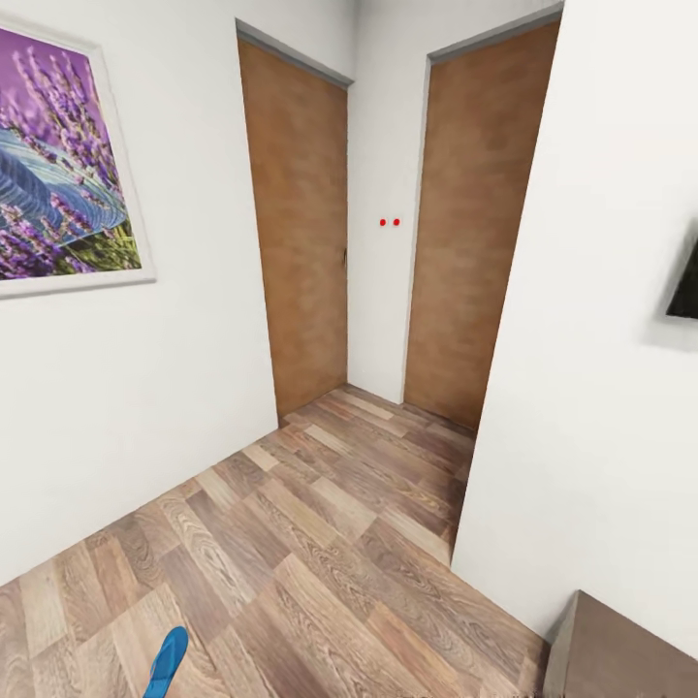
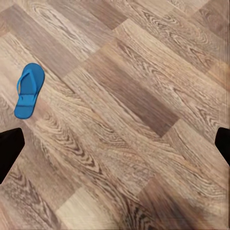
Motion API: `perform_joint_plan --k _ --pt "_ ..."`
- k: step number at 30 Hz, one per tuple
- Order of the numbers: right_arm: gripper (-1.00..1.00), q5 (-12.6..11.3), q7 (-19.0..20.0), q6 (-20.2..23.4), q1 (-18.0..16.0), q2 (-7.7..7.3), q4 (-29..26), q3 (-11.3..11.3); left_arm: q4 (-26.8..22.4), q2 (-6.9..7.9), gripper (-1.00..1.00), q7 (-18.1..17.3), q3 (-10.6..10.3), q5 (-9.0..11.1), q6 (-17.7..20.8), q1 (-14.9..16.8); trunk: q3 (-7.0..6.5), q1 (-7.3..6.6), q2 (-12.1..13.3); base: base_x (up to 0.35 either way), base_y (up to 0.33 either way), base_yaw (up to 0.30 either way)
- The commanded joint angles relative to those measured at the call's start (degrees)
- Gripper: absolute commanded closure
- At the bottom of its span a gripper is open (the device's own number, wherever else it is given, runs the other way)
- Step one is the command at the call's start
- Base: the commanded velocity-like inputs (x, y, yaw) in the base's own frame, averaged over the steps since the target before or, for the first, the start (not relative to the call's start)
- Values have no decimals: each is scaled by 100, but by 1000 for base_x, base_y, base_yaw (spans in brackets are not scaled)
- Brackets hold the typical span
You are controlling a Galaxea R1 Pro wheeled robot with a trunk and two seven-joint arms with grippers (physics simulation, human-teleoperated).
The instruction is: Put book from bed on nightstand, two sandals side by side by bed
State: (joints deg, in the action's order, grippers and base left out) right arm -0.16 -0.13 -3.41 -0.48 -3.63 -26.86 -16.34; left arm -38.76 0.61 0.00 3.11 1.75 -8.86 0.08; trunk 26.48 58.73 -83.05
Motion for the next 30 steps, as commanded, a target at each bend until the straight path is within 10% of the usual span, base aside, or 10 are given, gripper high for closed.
perform_joint_plan --k 1,30 --pt "-100 -2 -2 -19 -5 2 5 -9 0 0 -100 0 2 18 -16 1 6 0 -3 0 0 -278" --pt "-100 2 -30 -19 -5 12 5 -7 0 0 -100 -2 4 18 -15 1 6 0 -3 256 40 -36"
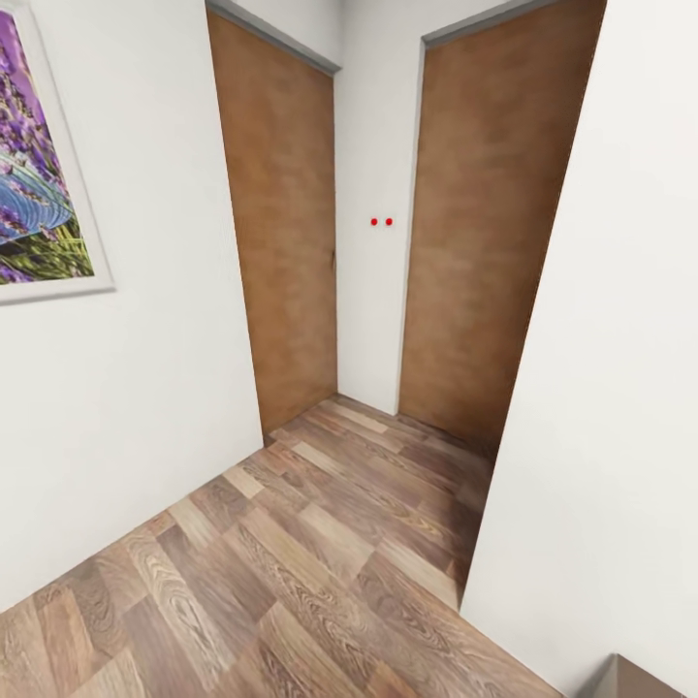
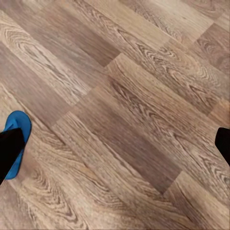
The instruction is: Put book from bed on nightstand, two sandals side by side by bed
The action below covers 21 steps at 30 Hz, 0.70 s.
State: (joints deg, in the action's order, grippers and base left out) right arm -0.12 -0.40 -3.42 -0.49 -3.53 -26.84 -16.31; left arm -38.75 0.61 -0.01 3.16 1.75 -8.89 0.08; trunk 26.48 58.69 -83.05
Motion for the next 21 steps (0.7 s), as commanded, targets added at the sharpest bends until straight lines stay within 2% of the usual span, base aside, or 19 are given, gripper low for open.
perform_joint_plan --k 1,7,21 --pt "-100 -3 -4 -19 -3 2 3 -10 -1 1 -100 0 -3 18 -11 1 5 3 -2 320 121 0" --pt "-100 -3 -4 -19 -3 2 3 -8 1 1 -100 -1 -5 18 -12 1 5 3 -2 321 96 0" --pt "-100 -1 -4 -19 -3 2 3 -4 5 1 -100 1 -6 18 -11 1 5 3 -2 326 5 0"
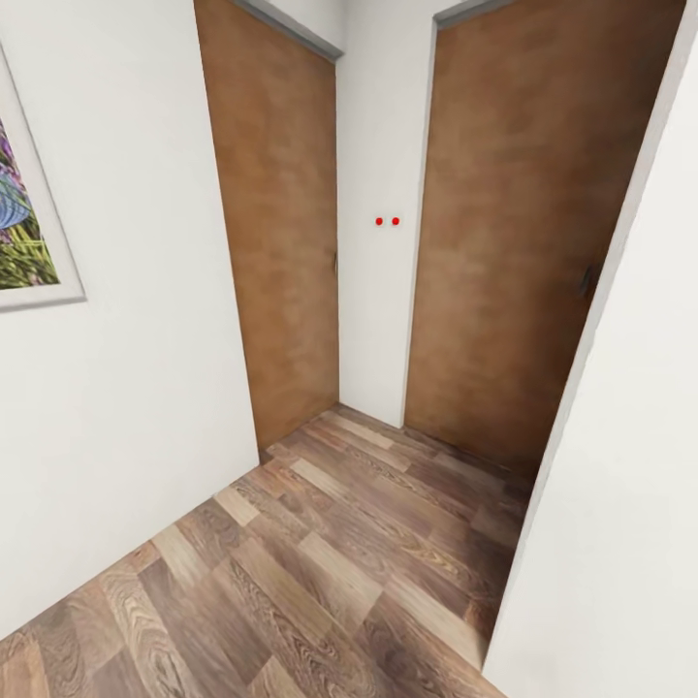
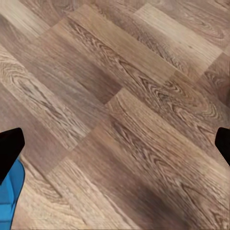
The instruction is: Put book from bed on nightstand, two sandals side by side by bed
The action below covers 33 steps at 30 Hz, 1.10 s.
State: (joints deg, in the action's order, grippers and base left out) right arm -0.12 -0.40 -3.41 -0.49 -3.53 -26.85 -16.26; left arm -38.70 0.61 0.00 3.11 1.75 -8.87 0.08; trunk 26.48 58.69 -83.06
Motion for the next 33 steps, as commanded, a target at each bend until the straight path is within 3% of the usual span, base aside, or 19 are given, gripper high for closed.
perform_joint_plan --k 1,23,33 --pt "-100 0 -4 -19 -4 1 5 -9 -2 0 -100 0 -2 18 -13 1 5 3 -2 326 0 0" --pt "-100 -6 -4 -19 -4 1 5 -19 -2 0 -100 0 4 18 -10 1 5 3 -2 326 0 4" --pt "-100 -6 -4 -19 -4 1 5 -26 -2 0 -100 0 0 18 -9 1 5 3 -2 326 0 192"
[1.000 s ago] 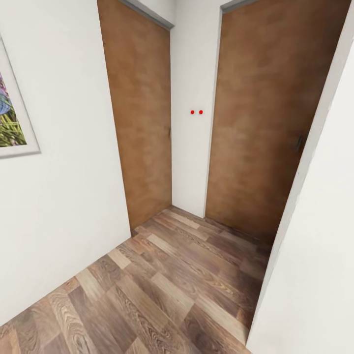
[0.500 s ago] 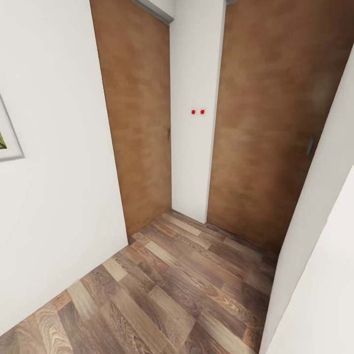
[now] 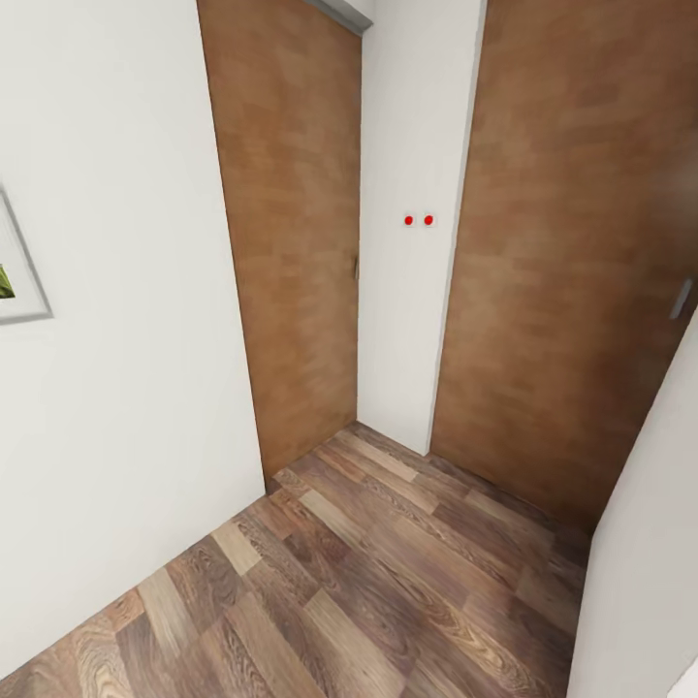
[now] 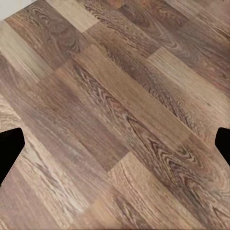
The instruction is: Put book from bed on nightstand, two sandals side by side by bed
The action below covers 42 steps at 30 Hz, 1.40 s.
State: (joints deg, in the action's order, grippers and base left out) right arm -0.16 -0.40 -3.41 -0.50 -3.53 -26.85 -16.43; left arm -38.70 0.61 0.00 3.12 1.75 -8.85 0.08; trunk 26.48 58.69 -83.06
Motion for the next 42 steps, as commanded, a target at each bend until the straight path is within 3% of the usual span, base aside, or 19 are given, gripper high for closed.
perform_joint_plan --k 1,42 --pt "-100 -2 -4 -19 -3 1 4 -9 -2 0 -100 0 -2 18 -12 1 5 3 -2 326 0 105" --pt "-100 -2 -4 -19 -3 1 4 -1 1 0 -100 0 -4 18 -12 1 5 3 -2 325 0 20"
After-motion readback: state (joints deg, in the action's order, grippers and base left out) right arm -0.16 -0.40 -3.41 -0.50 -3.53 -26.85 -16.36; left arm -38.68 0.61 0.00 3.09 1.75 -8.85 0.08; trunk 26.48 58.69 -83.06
